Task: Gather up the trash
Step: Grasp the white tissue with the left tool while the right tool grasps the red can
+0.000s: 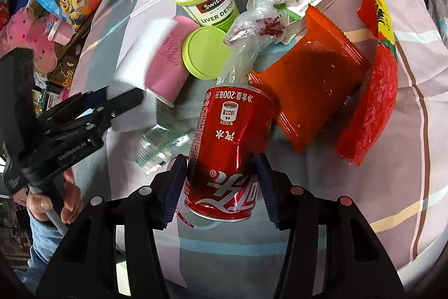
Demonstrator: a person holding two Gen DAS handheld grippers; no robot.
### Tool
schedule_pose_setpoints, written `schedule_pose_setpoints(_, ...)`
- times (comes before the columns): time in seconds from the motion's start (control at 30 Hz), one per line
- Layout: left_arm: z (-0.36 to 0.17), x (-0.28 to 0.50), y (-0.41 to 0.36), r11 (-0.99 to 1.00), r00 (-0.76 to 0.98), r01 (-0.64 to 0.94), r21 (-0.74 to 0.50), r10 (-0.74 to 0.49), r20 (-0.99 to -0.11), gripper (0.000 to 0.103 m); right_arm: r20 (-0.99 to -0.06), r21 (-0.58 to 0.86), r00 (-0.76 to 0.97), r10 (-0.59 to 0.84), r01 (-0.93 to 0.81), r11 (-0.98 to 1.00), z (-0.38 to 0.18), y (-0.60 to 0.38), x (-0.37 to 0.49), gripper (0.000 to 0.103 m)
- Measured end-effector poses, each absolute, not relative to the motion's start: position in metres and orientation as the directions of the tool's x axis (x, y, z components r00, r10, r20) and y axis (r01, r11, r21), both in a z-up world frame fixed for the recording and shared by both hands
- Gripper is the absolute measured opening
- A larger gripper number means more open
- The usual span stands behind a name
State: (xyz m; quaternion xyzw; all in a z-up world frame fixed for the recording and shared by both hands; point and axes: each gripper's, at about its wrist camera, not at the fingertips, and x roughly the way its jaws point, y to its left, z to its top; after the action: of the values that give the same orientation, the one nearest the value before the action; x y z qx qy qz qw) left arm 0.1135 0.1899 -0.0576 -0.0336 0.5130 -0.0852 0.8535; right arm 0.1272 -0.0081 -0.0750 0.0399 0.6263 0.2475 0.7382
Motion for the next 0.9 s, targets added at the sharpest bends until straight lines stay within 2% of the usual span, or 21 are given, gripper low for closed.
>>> schedule_pose_setpoints(0.07,-0.049,0.108,0.188,0.982,0.475,0.115,-0.148,-0.186,-0.860,0.013,-0.907,0.364,0.092,0.410,-0.317,0.876,-0.076,-0.006,0.127,0.052)
schedule_pose_setpoints(0.17,-0.035,0.097,0.187,0.987,0.512,0.105,-0.122,-0.159,-0.844,0.008,-0.907,0.356,0.102,0.408,-0.329,0.875,-0.077,0.001,0.129,0.053)
schedule_pose_setpoints(0.4,-0.002,0.086,0.193,0.991,0.578,0.056,-0.126,-0.134,-0.805,0.007,-0.871,0.388,0.165,0.463,-0.348,0.853,-0.052,-0.004,0.125,0.046)
schedule_pose_setpoints(0.67,0.043,0.079,0.168,0.983,0.645,0.111,-0.143,-0.181,-0.743,0.007,-0.812,0.439,0.258,0.523,-0.321,0.839,-0.013,-0.044,0.131,0.045)
schedule_pose_setpoints(0.9,0.036,0.083,0.136,0.980,0.627,0.139,-0.141,-0.197,-0.753,0.007,-0.876,0.379,0.164,0.453,-0.346,0.858,-0.045,-0.058,0.116,0.045)
